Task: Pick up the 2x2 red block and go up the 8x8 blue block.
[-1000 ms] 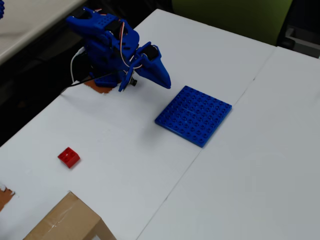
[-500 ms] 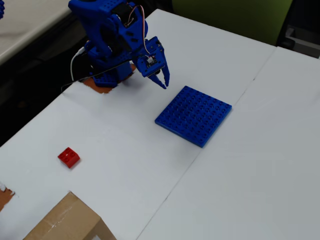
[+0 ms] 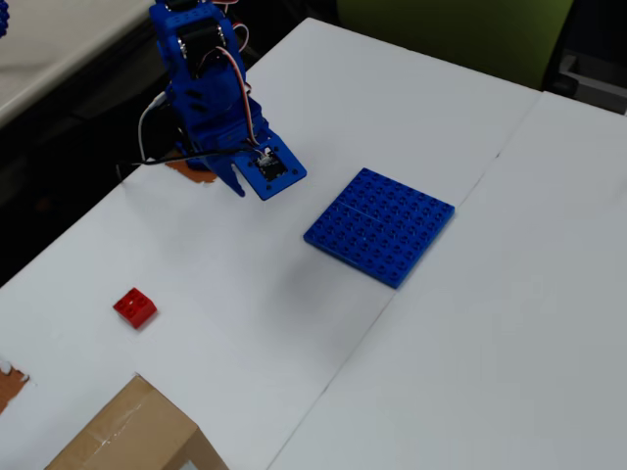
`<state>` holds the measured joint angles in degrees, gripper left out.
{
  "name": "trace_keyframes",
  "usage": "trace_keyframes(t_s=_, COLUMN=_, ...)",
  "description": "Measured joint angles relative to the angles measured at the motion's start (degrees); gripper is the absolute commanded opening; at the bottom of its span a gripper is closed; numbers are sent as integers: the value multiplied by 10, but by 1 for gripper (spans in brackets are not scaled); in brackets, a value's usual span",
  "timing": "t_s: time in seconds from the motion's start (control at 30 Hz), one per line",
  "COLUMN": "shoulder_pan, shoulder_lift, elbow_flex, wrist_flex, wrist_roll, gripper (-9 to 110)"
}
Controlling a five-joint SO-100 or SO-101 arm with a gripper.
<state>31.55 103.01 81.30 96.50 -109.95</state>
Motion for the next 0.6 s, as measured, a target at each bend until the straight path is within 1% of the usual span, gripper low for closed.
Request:
trace_keyframes(t_s=0.23, shoulder_pan=96, shoulder_lift=-92, elbow_flex=-86, wrist_flex=6, wrist_roll=-175, gripper=10)
trace_keyframes(t_s=0.47, shoulder_pan=182, shoulder_lift=-172, elbow_flex=-132, wrist_flex=-24, wrist_roll=-313, gripper=11)
trace_keyframes(t_s=0.6, shoulder_pan=214, shoulder_lift=-210, elbow_flex=-140, wrist_flex=-62, wrist_roll=-359, gripper=11)
